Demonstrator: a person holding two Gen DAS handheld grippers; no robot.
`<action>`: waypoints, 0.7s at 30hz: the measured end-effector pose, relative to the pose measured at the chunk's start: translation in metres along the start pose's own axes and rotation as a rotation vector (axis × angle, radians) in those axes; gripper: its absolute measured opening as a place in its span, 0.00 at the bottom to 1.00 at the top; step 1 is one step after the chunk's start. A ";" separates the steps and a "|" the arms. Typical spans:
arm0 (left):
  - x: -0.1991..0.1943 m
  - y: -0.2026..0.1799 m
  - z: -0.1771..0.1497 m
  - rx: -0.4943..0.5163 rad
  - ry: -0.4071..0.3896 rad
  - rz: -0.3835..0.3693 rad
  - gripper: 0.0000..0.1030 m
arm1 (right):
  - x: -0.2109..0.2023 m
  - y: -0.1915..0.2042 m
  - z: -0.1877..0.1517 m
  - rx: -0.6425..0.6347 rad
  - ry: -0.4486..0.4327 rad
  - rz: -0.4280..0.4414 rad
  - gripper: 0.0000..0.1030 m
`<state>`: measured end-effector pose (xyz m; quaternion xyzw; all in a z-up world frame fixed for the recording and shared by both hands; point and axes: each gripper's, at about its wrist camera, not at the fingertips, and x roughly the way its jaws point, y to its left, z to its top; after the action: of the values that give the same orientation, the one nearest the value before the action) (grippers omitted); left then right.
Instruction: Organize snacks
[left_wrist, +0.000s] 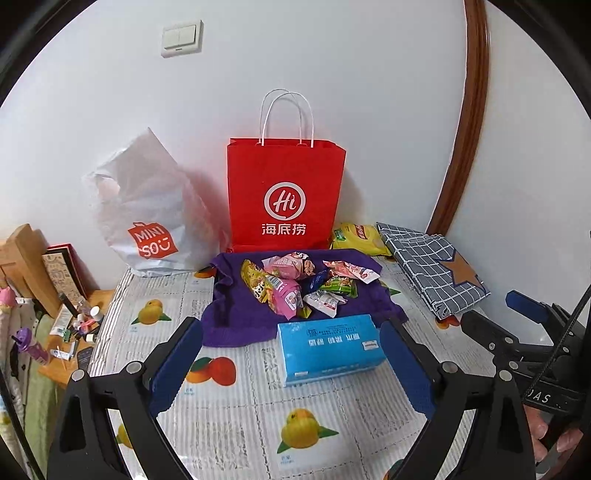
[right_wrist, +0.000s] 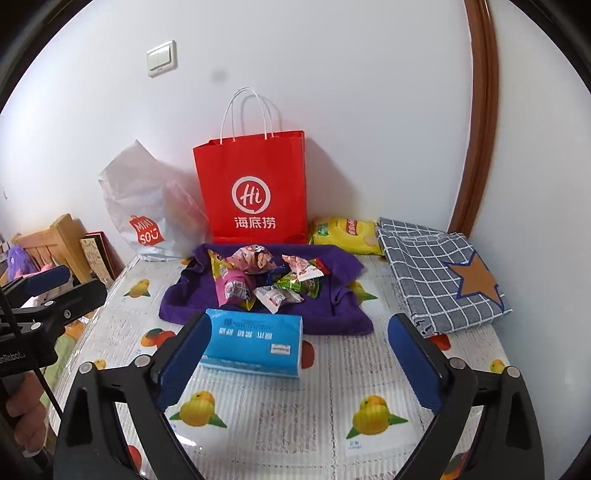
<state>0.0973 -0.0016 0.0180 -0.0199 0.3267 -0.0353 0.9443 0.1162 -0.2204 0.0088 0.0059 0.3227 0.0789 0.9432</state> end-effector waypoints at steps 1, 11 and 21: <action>-0.002 -0.001 -0.002 0.000 -0.001 0.003 0.94 | -0.002 -0.001 -0.001 0.002 -0.002 0.000 0.95; -0.008 -0.008 -0.006 -0.008 0.000 0.012 0.94 | -0.013 -0.008 -0.010 0.008 -0.008 -0.013 0.95; -0.013 -0.011 -0.005 0.001 -0.006 0.025 0.94 | -0.017 -0.010 -0.011 0.008 -0.011 -0.014 0.95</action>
<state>0.0835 -0.0121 0.0228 -0.0156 0.3239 -0.0236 0.9457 0.0973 -0.2335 0.0095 0.0077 0.3176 0.0711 0.9455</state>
